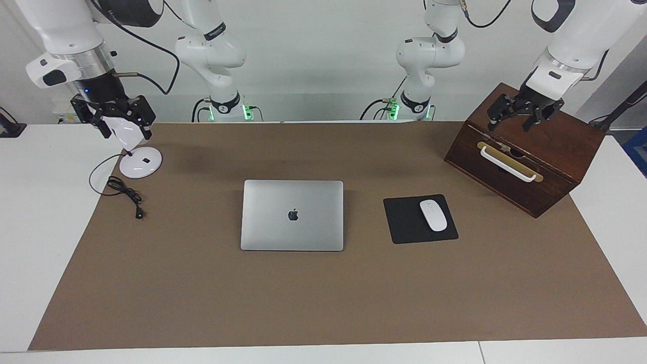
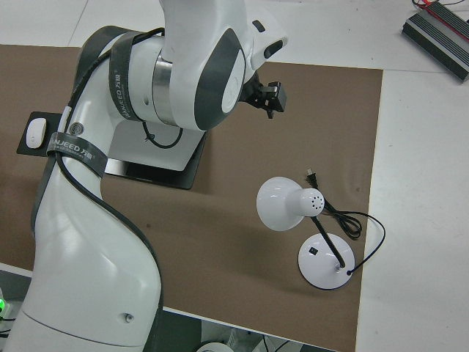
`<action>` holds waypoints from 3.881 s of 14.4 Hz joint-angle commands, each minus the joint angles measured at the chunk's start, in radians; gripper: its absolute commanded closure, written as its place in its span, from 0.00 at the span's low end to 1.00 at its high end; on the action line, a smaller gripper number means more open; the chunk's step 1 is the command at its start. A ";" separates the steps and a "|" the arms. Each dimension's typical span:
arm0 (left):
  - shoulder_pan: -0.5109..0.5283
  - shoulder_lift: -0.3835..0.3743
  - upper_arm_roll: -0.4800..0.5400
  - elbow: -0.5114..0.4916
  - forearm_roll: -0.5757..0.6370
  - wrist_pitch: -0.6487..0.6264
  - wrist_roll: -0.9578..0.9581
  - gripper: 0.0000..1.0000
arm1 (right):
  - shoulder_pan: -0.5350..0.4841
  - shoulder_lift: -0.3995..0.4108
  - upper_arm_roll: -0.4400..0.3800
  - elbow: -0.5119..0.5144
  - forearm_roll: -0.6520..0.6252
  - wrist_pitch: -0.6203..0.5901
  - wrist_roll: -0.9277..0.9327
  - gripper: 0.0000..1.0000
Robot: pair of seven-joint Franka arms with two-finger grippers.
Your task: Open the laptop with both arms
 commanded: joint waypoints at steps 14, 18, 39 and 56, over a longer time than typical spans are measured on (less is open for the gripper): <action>0.027 0.008 -0.010 0.023 0.012 0.012 0.016 0.00 | -0.021 -0.014 0.009 -0.017 0.002 -0.010 -0.031 0.00; 0.027 0.008 -0.010 0.023 0.012 0.013 0.014 0.00 | -0.039 -0.014 0.006 -0.019 0.002 -0.004 -0.055 0.00; 0.005 0.010 -0.015 0.020 0.014 0.033 -0.070 1.00 | -0.008 -0.015 0.026 -0.034 0.017 0.007 0.094 0.00; -0.041 -0.134 -0.021 -0.340 0.012 0.422 -0.007 1.00 | -0.021 -0.021 0.021 -0.045 0.016 0.019 0.056 0.00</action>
